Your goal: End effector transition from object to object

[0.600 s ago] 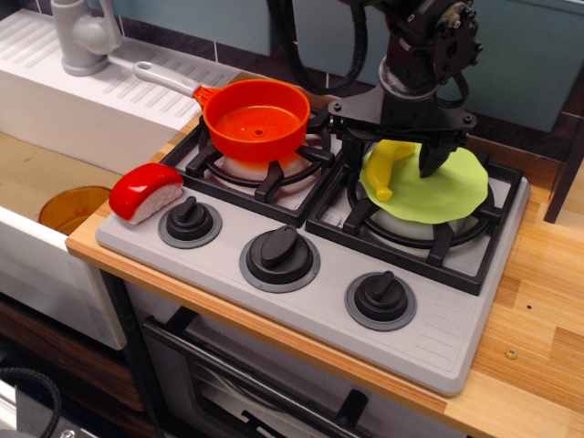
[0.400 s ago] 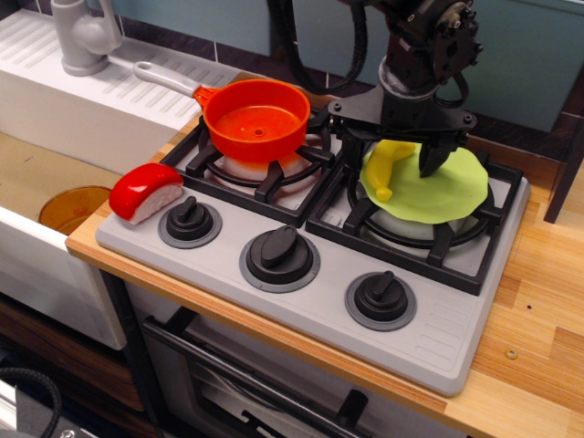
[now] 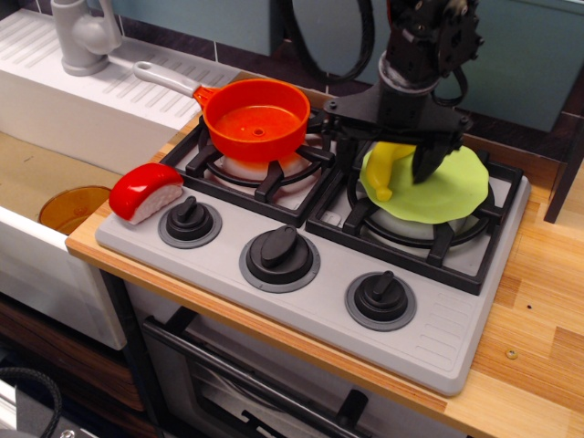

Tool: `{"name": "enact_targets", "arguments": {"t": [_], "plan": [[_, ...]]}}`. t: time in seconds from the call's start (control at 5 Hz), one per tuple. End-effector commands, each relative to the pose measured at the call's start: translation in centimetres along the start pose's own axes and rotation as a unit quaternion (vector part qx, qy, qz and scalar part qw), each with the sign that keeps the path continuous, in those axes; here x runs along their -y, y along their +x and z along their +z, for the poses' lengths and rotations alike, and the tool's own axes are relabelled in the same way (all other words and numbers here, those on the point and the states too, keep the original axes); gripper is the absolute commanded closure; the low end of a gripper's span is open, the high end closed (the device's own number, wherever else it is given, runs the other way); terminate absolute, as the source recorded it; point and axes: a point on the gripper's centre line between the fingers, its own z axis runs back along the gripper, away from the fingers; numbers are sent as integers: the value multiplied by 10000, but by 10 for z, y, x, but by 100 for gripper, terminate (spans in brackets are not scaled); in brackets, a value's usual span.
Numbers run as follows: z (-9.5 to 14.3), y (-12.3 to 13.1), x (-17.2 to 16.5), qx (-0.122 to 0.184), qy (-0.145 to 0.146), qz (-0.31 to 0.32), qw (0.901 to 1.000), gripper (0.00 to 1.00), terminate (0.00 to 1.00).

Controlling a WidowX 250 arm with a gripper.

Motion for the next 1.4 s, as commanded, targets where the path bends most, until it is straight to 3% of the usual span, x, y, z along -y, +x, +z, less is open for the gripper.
{"name": "enact_targets", "arguments": {"t": [0.0,0.2,0.6,1.2], "plan": [[73,22,-1,95,-108,-42,9999,0,0],[100,23,-16,-36,57,-164,9998,0,0],[118,34,-61,28,3,-413,9991,0,0],[89,40,-140,399,30,-809,9959,0,0]]}}
